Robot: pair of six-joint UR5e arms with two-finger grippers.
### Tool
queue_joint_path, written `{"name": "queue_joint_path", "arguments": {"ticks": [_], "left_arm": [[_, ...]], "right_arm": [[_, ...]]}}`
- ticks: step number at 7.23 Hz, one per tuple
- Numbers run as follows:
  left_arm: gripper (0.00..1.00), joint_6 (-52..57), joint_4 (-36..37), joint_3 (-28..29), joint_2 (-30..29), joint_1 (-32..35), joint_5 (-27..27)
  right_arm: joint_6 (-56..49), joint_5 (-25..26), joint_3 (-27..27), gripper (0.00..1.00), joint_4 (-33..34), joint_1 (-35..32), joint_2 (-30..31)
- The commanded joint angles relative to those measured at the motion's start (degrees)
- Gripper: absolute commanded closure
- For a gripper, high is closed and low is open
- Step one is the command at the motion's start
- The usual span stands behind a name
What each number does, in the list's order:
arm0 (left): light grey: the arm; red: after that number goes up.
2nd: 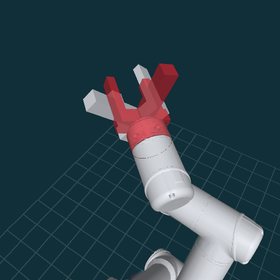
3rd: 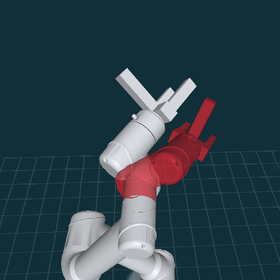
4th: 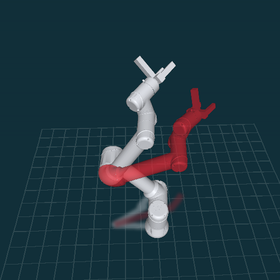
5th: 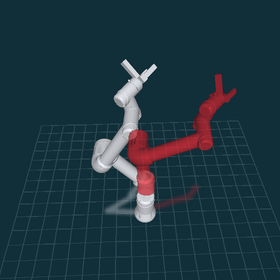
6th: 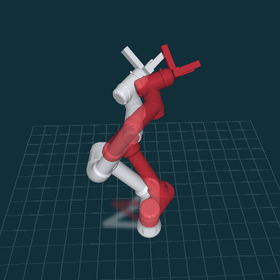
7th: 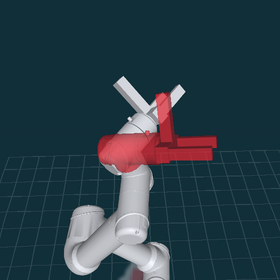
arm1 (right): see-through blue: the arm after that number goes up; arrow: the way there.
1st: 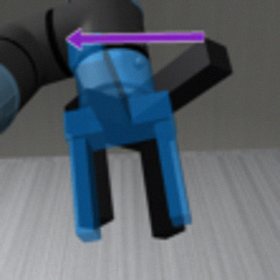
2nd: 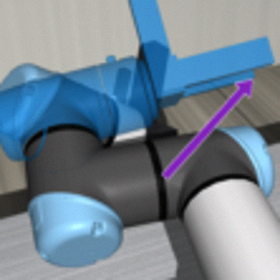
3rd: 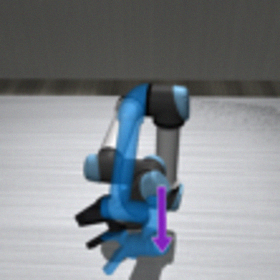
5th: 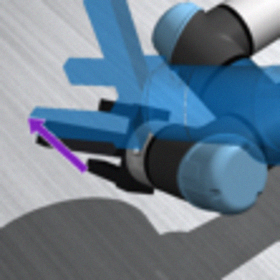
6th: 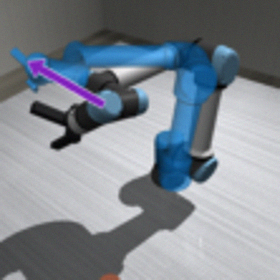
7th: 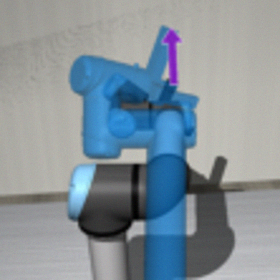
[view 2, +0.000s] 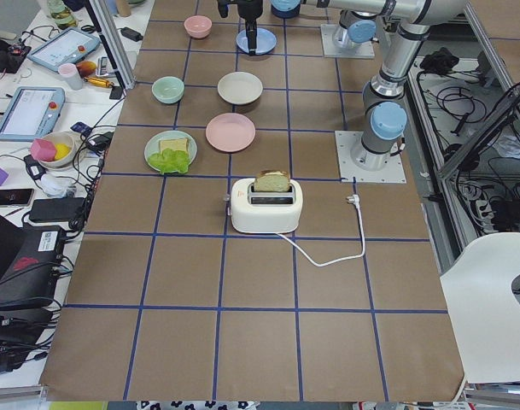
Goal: Stack three plates with pink and blue
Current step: 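Move the right gripper from the pink bowl toward the light-blue plate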
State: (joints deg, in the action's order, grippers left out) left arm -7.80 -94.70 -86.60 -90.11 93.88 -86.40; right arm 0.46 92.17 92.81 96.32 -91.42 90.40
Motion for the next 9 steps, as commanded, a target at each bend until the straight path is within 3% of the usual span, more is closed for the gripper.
{"name": "queue_joint_path", "arguments": {"ticks": [1, 6, 8, 9], "left_arm": [[0.0, -0.1, 0.5, -0.1, 0.0, 0.0, 0.0], [0.0, 0.0, 0.4, -0.3, 0.1, 0.0, 0.0], [0.0, 0.0, 0.4, -0.3, 0.1, 0.0, 0.0], [0.0, 0.0, 0.4, -0.3, 0.1, 0.0, 0.0]], "right_arm": [[-0.1, -0.4, 0.0, 0.0, 0.2, 0.3, -0.1], [-3.3, -1.3, 6.2, 0.0, 0.7, 11.9, -1.4], [-7.0, -4.4, 13.4, 0.0, 9.0, 17.2, -4.8], [-7.1, -4.5, 17.4, 0.09, 14.9, 17.8, -5.8]]}}
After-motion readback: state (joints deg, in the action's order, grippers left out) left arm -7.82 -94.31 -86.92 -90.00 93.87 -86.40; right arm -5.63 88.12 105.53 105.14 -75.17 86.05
